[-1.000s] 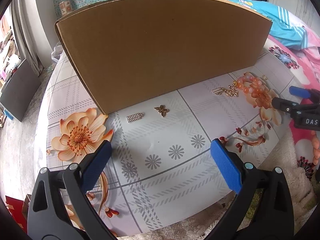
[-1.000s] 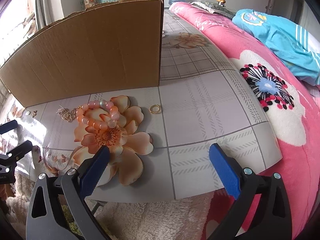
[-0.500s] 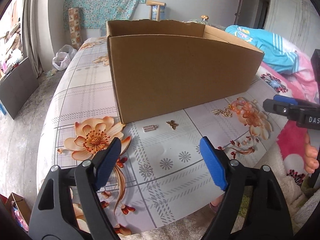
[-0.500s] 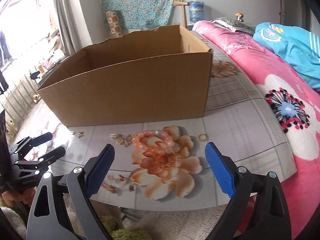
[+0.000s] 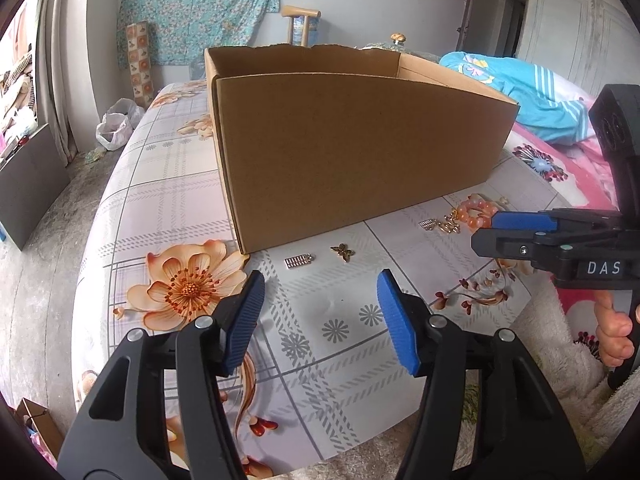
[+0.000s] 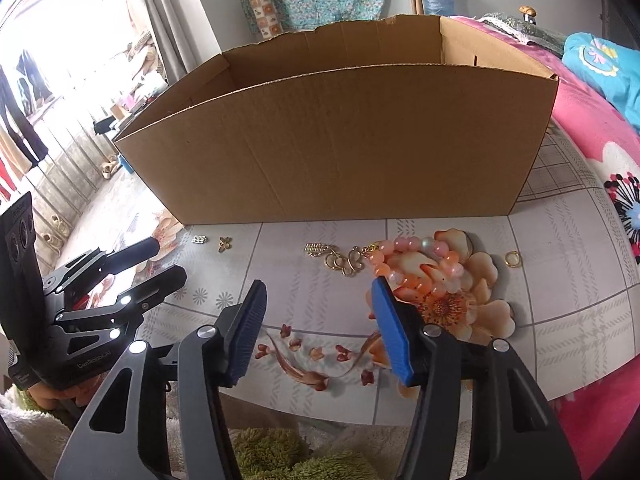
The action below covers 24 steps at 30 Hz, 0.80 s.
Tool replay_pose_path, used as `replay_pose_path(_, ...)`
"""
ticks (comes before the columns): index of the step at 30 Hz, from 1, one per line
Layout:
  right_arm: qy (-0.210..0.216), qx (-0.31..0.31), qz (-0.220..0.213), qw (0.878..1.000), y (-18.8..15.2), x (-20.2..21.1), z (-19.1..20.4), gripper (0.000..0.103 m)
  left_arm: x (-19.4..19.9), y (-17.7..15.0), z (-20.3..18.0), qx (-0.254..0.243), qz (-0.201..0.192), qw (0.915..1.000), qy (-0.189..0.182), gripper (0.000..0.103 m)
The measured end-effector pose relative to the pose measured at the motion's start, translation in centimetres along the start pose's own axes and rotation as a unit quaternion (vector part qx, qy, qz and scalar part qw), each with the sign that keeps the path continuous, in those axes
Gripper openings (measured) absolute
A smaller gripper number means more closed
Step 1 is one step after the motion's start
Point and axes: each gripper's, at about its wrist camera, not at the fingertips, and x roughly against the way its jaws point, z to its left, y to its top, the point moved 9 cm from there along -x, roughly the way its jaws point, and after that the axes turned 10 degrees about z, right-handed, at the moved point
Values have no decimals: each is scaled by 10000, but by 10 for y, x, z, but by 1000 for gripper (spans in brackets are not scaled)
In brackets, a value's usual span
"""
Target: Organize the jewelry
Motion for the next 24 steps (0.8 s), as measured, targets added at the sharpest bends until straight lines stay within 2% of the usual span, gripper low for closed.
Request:
replay_pose_path(7, 184, -20, 115, 9998, 8, -7, 5, 35, -5, 6, 2, -113, -36, 9999, 95, 56)
replay_pose_path(15, 639, -88, 385, 9972, 13, -33, 14, 32, -9, 3, 4, -55, 15, 9999, 105, 56)
replay_pose_path(17, 713, -159, 320, 9968, 17, -35, 9, 31, -10, 1, 3, -23, 41, 9999, 110, 56)
replay_pose_path(20, 397, -218, 211, 9988, 25, -34, -7, 31, -11, -1, 2, -4, 60, 9999, 94, 56)
replay_pose_path(24, 271, -448, 154, 9985, 27, -30, -24, 31, -10, -1, 0, -15, 37, 9999, 127, 56)
